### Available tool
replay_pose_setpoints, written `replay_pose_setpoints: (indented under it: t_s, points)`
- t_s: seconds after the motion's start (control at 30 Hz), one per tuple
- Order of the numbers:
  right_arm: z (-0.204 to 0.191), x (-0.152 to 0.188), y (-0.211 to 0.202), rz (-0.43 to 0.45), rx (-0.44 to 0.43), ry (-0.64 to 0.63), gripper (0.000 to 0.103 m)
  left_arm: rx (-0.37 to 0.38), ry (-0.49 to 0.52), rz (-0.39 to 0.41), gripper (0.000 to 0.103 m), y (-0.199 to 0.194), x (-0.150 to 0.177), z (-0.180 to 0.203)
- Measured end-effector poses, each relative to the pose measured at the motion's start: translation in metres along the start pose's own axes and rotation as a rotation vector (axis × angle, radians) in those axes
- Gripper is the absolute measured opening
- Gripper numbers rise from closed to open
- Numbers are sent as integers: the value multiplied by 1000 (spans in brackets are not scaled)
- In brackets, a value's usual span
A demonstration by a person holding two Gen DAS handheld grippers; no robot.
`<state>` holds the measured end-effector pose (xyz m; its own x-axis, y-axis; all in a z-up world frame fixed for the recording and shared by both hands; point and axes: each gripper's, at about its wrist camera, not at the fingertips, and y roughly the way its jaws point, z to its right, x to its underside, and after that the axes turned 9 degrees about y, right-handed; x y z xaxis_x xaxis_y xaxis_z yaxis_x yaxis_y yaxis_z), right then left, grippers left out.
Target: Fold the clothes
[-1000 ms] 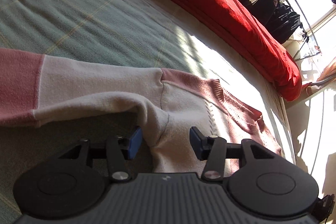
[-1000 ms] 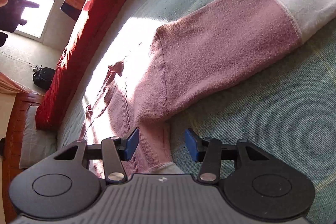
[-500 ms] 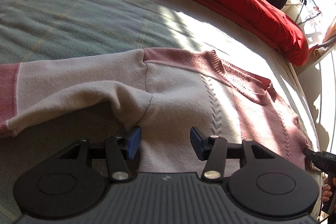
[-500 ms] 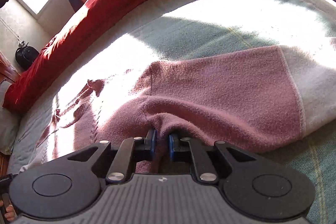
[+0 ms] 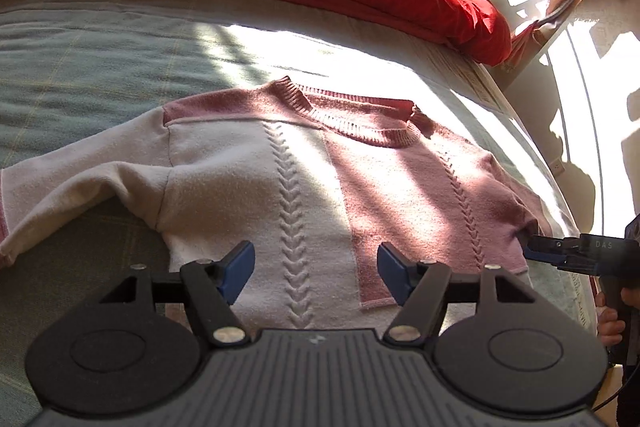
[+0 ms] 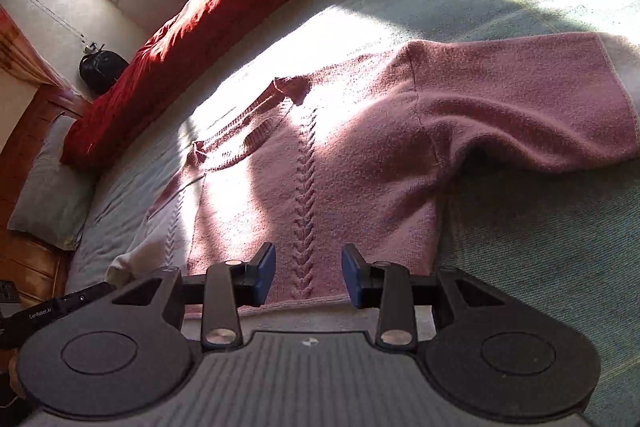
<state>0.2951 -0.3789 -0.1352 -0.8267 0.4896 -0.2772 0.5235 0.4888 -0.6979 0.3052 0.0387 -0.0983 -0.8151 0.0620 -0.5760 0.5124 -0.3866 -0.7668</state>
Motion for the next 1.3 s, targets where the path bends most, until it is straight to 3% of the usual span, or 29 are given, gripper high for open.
replay_pose_setpoints:
  t_s: [0.13, 0.2, 0.27, 0.4, 0.43, 0.5, 0.63, 0.73, 0.87, 1.03, 1.2, 1.3]
  points:
    - [18, 16, 12, -28, 54, 3, 39, 3, -10, -95, 68, 23, 20, -2]
    - [29, 19, 1, -9, 73, -10, 33, -62, -13, -148, 68, 30, 35, -15]
    - [37, 19, -11, -9, 95, -11, 21, -129, 8, -179, 67, 30, 51, -24]
    - [30, 25, -31, -5, 174, -68, 25, -167, 153, -197, 68, 7, 61, 0]
    - [24, 28, -35, -2, 205, -98, 40, -180, 192, -200, 68, 1, 62, 9]
    - [10, 35, -44, -6, 240, -152, 43, -140, 266, -175, 69, -12, 64, 35]
    - [-2, 62, -45, -126, 88, -131, 43, 21, 344, -160, 75, -25, 78, 86]
    - [13, 79, -37, -158, 116, -98, 43, 115, 355, -203, 75, -14, 105, 112]
    - [47, 86, -53, -108, 160, -19, 33, 89, 327, -298, 75, -5, 148, 111]
    - [36, 94, -85, -67, 215, -69, 39, 67, 327, -360, 76, -33, 174, 98]
    - [-6, 117, -74, -123, 115, -154, 43, 11, 365, -283, 76, -46, 154, 113]
    - [-10, 137, -50, -157, 178, -183, 43, -9, 337, -257, 77, -32, 148, 120]
